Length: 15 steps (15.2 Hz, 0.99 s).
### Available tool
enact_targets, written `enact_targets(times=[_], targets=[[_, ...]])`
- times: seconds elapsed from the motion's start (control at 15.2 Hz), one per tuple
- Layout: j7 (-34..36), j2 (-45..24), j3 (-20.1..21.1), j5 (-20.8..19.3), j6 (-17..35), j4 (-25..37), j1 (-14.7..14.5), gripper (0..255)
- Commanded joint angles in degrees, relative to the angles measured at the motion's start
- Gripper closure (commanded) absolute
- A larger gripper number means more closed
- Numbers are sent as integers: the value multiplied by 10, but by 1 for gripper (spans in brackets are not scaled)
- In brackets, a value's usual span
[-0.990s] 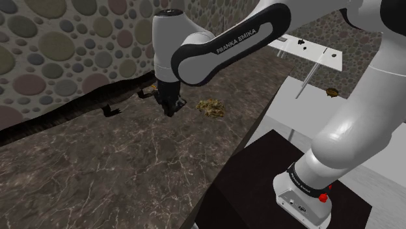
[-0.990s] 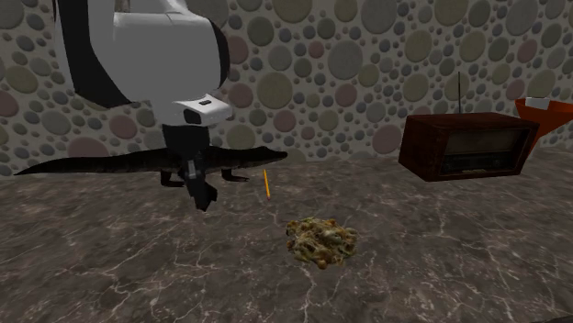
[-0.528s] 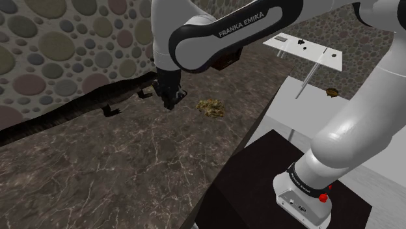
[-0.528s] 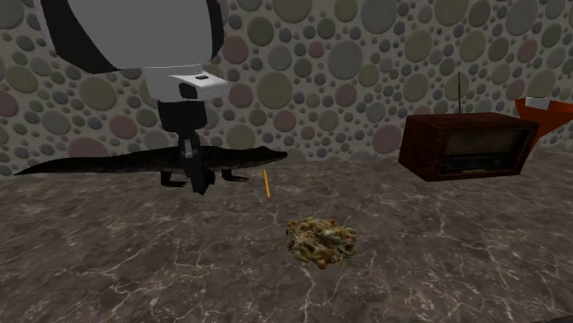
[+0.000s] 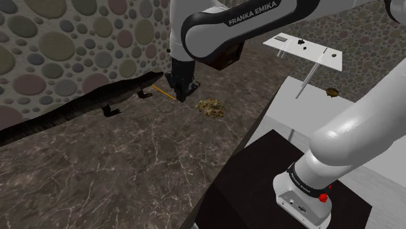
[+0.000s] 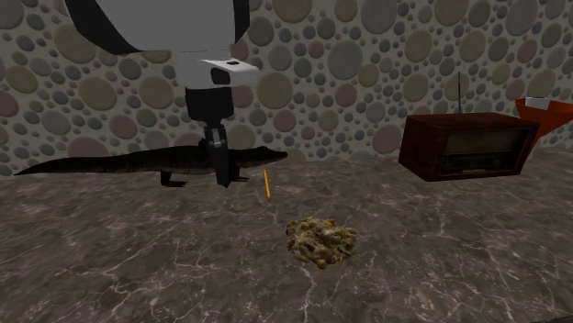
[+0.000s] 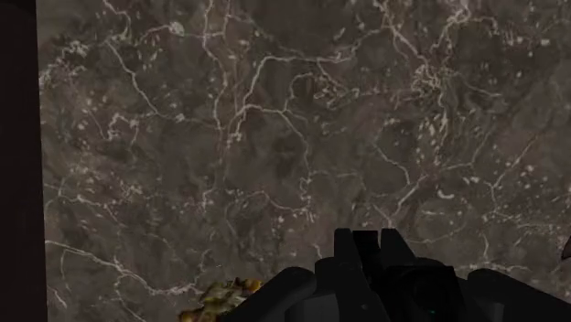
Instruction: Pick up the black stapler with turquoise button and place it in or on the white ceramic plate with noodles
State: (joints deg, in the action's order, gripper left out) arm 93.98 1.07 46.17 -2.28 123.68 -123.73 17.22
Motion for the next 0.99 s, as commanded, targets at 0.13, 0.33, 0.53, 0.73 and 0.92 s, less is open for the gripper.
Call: enact_targets(times=[0.13, 0.33, 0.53, 0.73, 0.92], targets=[[-85, 48, -34, 40, 11, -44, 26, 255], [-141, 75, -65, 59, 16, -69, 40, 255], [-194, 94, -95, 70, 19, -89, 55, 255], [-243, 106, -125, 75, 22, -104, 70, 255], [-270, 105, -142, 72, 32, -114, 81, 255]])
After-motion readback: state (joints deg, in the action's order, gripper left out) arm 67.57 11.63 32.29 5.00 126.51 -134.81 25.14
